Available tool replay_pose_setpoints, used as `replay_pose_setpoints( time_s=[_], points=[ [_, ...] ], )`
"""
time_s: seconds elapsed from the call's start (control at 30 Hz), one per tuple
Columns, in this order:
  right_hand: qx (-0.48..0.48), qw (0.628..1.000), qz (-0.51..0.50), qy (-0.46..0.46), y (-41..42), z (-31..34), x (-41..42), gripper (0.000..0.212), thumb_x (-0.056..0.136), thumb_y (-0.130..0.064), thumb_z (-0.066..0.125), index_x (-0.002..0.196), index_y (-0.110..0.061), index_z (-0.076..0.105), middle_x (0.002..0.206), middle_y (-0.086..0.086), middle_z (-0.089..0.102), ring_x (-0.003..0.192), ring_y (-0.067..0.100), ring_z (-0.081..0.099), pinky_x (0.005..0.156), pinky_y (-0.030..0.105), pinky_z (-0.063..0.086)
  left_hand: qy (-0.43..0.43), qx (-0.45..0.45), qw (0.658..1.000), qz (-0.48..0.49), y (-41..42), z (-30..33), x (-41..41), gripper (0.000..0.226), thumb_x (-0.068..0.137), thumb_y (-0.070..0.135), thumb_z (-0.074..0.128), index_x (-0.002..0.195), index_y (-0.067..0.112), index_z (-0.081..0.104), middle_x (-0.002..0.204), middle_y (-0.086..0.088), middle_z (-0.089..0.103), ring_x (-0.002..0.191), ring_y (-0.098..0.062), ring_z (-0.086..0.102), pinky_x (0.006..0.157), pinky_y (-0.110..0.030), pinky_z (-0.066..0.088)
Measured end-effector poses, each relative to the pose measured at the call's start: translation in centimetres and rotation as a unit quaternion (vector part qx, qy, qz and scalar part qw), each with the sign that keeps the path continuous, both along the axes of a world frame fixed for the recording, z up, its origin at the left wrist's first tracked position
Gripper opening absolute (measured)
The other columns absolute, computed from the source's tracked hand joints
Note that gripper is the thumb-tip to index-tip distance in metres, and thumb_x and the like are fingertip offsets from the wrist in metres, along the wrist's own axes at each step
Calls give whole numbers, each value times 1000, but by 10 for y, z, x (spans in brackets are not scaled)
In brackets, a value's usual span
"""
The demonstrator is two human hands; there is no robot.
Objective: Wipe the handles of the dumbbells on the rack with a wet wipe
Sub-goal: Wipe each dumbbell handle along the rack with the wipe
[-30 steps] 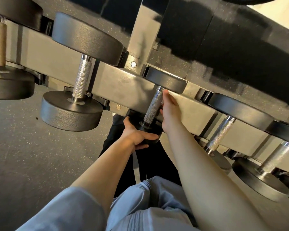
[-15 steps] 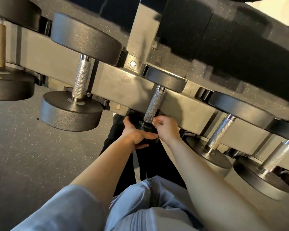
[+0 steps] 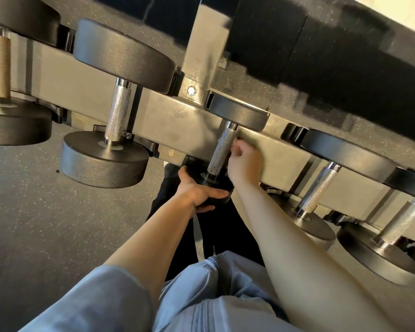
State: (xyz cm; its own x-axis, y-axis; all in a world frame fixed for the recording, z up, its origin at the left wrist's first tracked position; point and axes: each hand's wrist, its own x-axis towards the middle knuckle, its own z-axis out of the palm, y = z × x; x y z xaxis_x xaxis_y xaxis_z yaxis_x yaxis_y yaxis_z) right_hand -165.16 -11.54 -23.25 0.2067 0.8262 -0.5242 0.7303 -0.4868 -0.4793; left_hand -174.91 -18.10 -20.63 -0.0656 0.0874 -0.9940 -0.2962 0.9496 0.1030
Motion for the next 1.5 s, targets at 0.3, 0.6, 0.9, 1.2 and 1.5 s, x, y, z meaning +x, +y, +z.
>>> replay_pose_setpoints(
  time_s=[0.3, 0.6, 0.9, 1.2, 1.5],
  points=[
    [-153, 925, 345, -39, -19, 13, 26, 21, 93, -14, 51, 100, -9, 69, 102, 14, 57, 99, 33, 56, 72, 30, 35, 0, 3, 1000, -4, 0, 3, 2, 123, 60, -2, 87, 148, 36, 9, 127, 3, 51, 102, -24, 62, 48, -26, 55],
    [271, 892, 357, -61, 8, 43, 9, 23, 91, -17, 48, 100, -13, 69, 75, 6, 64, 56, 24, 61, 42, 27, 43, -7, -4, 1000, 0, 0, 2, 0, 127, 60, 0, 88, 149, 37, 5, 120, 6, 47, 105, -26, 61, 54, -29, 58],
    [-6, 803, 542, -246, 44, 36, -18, 29, 103, -21, 33, 123, -19, 53, 106, 4, 66, 97, 24, 63, 65, 30, 36, -30, -1, 999, -9, -1, 1, -5, 127, 60, 4, 89, 149, 38, 4, 130, 2, 42, 93, -28, 65, 57, -31, 60],
    [-117, 807, 551, -178, -1, 36, -26, 32, 101, -28, 37, 129, -31, 54, 131, 7, 55, 111, 30, 58, 81, 31, 42, -21, 20, 999, -25, -6, -5, -4, 130, 63, 2, 86, 150, 38, -4, 132, -2, 43, 78, -22, 63, 66, -38, 60],
    [-185, 948, 243, 90, 19, 68, -10, 39, 96, -43, 48, 123, -20, 63, 124, 0, 59, 109, 16, 56, 90, 28, 44, 66, 115, 985, -110, -24, 33, -53, 75, 79, 15, 79, 140, 23, 37, 107, -8, 61, 73, -21, 63, 57, -29, 54]
  ],
)
